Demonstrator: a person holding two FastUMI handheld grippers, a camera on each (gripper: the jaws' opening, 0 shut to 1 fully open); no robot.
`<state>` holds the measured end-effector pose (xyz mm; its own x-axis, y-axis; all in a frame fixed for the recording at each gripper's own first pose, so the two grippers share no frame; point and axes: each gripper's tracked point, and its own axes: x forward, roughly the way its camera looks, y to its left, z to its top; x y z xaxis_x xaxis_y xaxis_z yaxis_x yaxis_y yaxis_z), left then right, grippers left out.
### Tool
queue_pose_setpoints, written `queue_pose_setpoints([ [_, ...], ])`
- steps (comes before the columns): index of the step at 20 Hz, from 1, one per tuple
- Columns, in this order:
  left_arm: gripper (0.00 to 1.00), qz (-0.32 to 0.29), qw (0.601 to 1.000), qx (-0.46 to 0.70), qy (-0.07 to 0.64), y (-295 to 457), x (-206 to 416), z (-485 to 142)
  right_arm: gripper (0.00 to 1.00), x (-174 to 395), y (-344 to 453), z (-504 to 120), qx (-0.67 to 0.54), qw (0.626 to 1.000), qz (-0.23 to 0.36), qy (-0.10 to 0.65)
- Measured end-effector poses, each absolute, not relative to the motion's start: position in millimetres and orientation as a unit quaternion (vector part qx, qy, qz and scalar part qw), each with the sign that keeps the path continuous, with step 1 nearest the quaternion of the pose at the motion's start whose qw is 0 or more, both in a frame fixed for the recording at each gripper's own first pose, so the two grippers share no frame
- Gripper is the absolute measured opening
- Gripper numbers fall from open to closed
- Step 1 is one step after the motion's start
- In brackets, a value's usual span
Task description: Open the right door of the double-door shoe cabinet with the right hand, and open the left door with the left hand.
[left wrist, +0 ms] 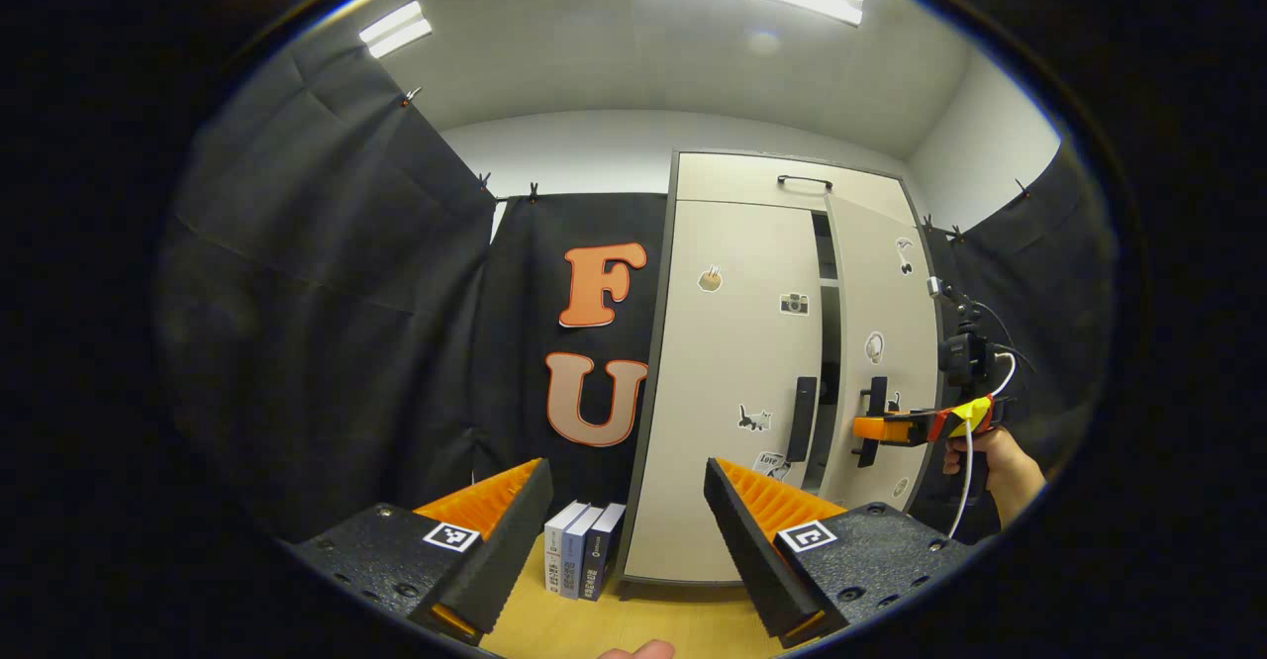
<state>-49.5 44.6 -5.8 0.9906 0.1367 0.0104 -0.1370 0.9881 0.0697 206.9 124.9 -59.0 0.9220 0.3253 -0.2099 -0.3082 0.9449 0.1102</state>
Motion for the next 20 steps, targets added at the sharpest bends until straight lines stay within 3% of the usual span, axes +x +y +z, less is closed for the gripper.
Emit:
queue_pose_setpoints([
  [4, 0.94, 0.067, 0.997, 0.029, 0.004, 45.1, -48.4, -10.3, 0.23, 182.8, 115.2, -56.0, 0.058, 0.974, 0.186, 0.119],
  [19, 0.95, 0.043, 0.999, 0.016, 0.021, 22.6, -33.4, -31.6, 0.24, 116.7, 52.3, -44.1, 0.04, 0.974, 0.187, 0.121],
  [20, 0.92, 0.039, 0.999, 0.014, 0.023, 20.7, -32.2, -33.7, 0.24, 115.0, 49.1, -43.9, 0.04, 0.975, 0.185, 0.121],
])
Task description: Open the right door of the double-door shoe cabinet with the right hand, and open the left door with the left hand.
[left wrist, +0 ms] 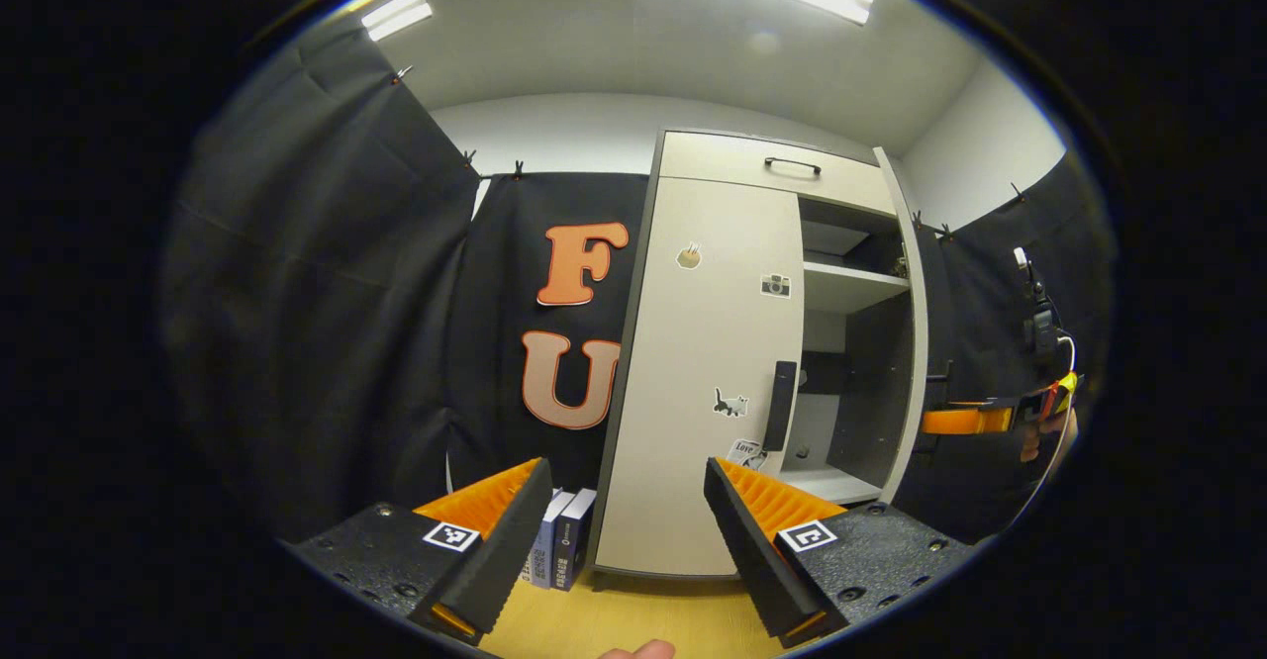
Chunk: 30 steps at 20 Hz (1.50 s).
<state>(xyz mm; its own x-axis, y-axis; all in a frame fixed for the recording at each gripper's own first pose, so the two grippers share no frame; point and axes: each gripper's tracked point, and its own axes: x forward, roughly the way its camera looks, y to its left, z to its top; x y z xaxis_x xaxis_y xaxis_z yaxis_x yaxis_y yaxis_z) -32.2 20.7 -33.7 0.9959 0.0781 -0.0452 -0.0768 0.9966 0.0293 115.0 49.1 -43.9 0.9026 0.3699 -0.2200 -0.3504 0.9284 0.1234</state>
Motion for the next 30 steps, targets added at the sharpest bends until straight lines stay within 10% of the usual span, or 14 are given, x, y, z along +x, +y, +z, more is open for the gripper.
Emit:
queue_pose_setpoints([
  [30, 0.95, -0.021, 0.999, -0.002, 0.036, -15.2, -8.5, -61.6, 0.21, 83.6, -62.8, -36.1, -0.01, 0.996, 0.01, 0.091],
])
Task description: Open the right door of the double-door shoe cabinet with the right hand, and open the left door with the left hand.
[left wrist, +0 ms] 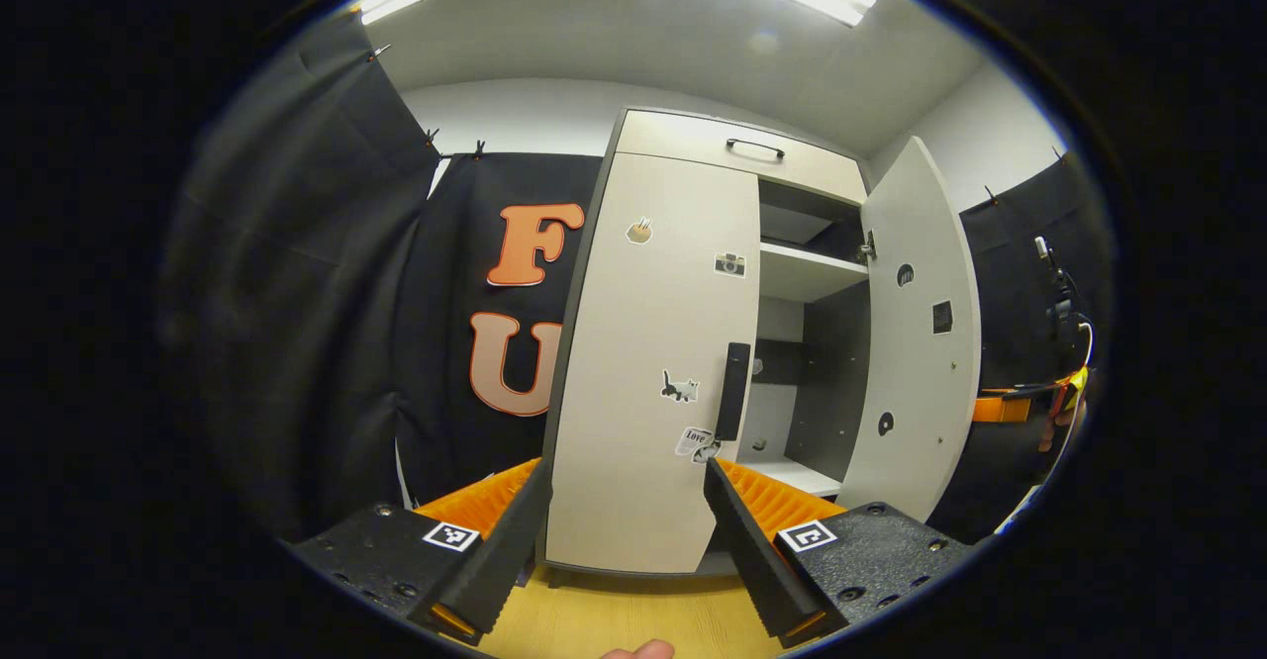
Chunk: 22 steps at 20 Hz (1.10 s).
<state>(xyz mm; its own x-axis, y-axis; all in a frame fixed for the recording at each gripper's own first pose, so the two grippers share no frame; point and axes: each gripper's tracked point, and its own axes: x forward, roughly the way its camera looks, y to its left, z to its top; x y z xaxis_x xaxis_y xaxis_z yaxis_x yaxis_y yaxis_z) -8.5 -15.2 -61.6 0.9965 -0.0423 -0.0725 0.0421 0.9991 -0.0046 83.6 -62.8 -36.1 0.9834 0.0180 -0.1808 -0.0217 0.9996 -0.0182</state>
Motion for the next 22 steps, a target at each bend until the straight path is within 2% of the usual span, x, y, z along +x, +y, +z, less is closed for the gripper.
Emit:
queue_pose_setpoints([
  [3, 0.94, -0.021, 0.999, -0.006, 0.038, -14.9, -9.2, -63.3, 0.21, 84.7, -78.9, -36.0, -0.032, 0.995, -0.017, 0.088],
  [5, 0.95, -0.024, 0.999, -0.01, 0.041, -16.2, -9.4, -65.0, 0.17, 85.2, -89.0, -36.5, -0.037, 0.995, -0.028, 0.09],
  [6, 0.95, -0.025, 0.999, -0.011, 0.042, -16.8, -9.6, -65.2, 0.14, 85.4, -93.2, -36.5, -0.032, 0.995, -0.028, 0.091],
  [9, 0.95, -0.029, 0.999, -0.014, 0.043, -19.1, -10.2, -64.6, 0.13, 84.3, -103.5, -38.7, -0.001, 0.995, -0.025, 0.099],
  [13, 0.95, -0.026, 0.999, -0.012, 0.046, -16.9, -9.7, -66.2, 0.14, 76.4, -112.6, -38.2, 0.035, 0.994, -0.023, 0.101],
  [16, 0.94, -0.027, 0.998, -0.012, 0.054, -19.8, -5.3, -73.1, 0.19, 67.7, -115.3, -40.1, 0.02, 0.994, -0.035, 0.102],
  [22, 0.94, -0.07, 0.993, -0.038, 0.082, -55.4, 35.1, -91.7, 0.2, 28.7, -121.1, -29.2, 0.013, 0.993, -0.071, 0.091],
])
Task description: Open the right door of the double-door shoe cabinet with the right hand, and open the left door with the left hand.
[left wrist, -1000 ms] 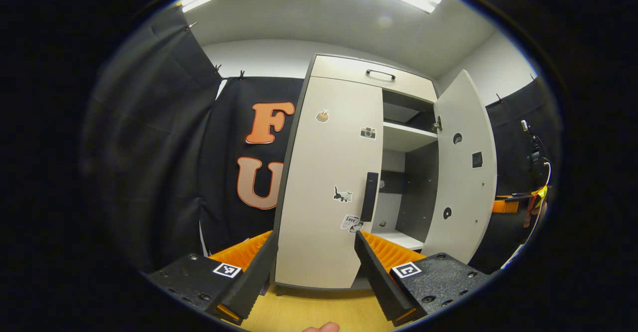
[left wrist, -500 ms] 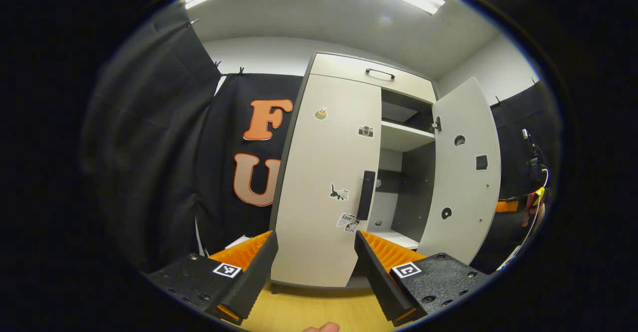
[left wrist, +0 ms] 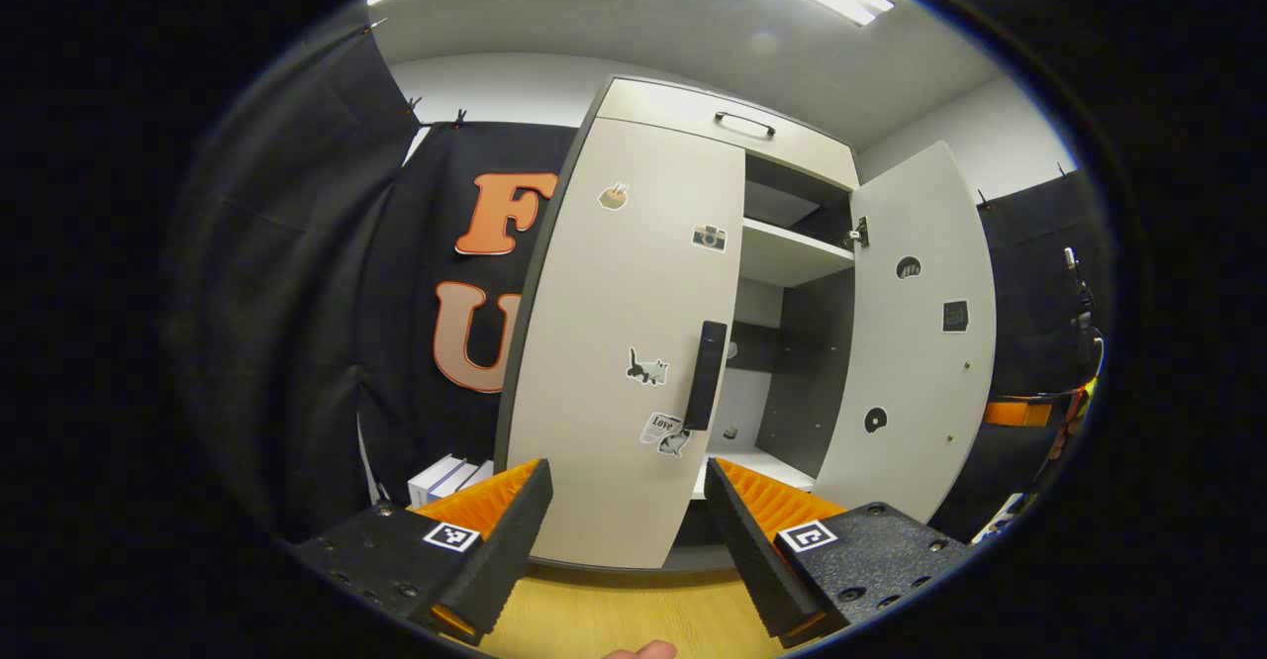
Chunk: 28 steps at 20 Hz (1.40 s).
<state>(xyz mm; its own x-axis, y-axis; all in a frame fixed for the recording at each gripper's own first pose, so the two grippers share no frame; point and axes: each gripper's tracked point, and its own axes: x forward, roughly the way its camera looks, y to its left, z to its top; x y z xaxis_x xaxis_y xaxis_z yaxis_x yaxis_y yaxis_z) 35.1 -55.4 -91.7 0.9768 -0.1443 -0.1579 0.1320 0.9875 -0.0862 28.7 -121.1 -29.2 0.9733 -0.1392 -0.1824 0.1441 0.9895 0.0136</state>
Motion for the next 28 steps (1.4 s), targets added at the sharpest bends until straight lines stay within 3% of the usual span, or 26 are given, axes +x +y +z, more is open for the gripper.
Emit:
queue_pose_setpoints([
  [6, 0.94, -0.115, 0.989, -0.024, 0.09, -106.2, 122.4, -96.8, 0.22, -14.2, -116.9, -29.9, 0.012, 0.993, -0.086, 0.083],
  [7, 0.94, -0.122, 0.988, -0.018, 0.088, -117.6, 137.5, -97.7, 0.35, -16.5, -118.0, -31.6, 0.008, 0.993, -0.089, 0.083],
  [8, 0.94, -0.131, 0.988, -0.013, 0.083, -128.9, 152.7, -96.5, 0.42, -20.1, -115.9, -32.4, 0.007, 0.992, -0.088, 0.085],
  [10, 0.94, -0.146, 0.986, -0.01, 0.082, -147.2, 175.0, -97.4, 0.5, -29.9, -121.8, -32.5, 0.007, 0.992, -0.1, 0.082],
  [11, 0.94, -0.151, 0.985, -0.011, 0.083, -154.9, 184.5, -98.2, 0.7, -36.9, -123.2, -31.6, 0.011, 0.992, -0.101, 0.081],
  [12, 0.94, -0.155, 0.984, -0.012, 0.085, -159.9, 192.4, -100.1, 0.71, -41.4, -124.1, -30.7, 0.02, 0.991, -0.103, 0.08],
  [13, 0.89, -0.154, 0.984, -0.012, 0.087, -164.4, 200.9, -103.5, 0.85, -46.2, -123.5, -29.1, 0.03, 0.991, -0.102, 0.078],
  [15, 0.94, -0.154, 0.984, -0.01, 0.085, -171.2, 217.7, -108.2, 0.87, -54.8, -123.0, -24.5, 0.044, 0.992, -0.096, 0.068],
  [19, 0.77, -0.126, 0.989, -0.001, 0.084, -169.6, 245.7, -116.9, 0.87, -65.5, -131.3, -23.6, 0.027, 0.992, -0.109, 0.056],
  [20, 0.66, -0.117, 0.99, 0.002, 0.085, -167.2, 252.6, -118.6, 0.87, -66.8, -132.4, -25.5, 0.016, 0.992, -0.111, 0.057],
  [21, 0.61, -0.112, 0.99, 0.002, 0.088, -165.0, 256.4, -120.3, 0.87, -68.6, -132.8, -28.9, 0.005, 0.992, -0.112, 0.061],
  [24, 0.52, -0.129, 0.987, -0.008, 0.093, -173.8, 255.5, -117.2, 0.87, -69.4, -126.8, -39.0, -0.014, 0.992, -0.103, 0.073],
  [25, 0.45, -0.122, 0.988, -0.004, 0.094, -173.5, 254.9, -116.4, 0.87, -67.8, -123.2, -40.5, -0.016, 0.992, -0.099, 0.076],
  [26, 0.32, -0.121, 0.988, 0.006, 0.1, -173.5, 257.7, -120.5, 0.87, -66.7, -118.7, -42.3, -0.016, 0.993, -0.092, 0.077],
  [27, 0.29, -0.119, 0.988, 0.014, 0.1, -173.1, 257.0, -118.7, 0.87, -66.5, -114.6, -43.6, -0.013, 0.993, -0.087, 0.079],
  [28, 0.24, -0.117, 0.988, 0.018, 0.1, -173.0, 257.5, -119.6, 0.97, -64.8, -109.9, -45.0, -0.009, 0.994, -0.08, 0.08],
])
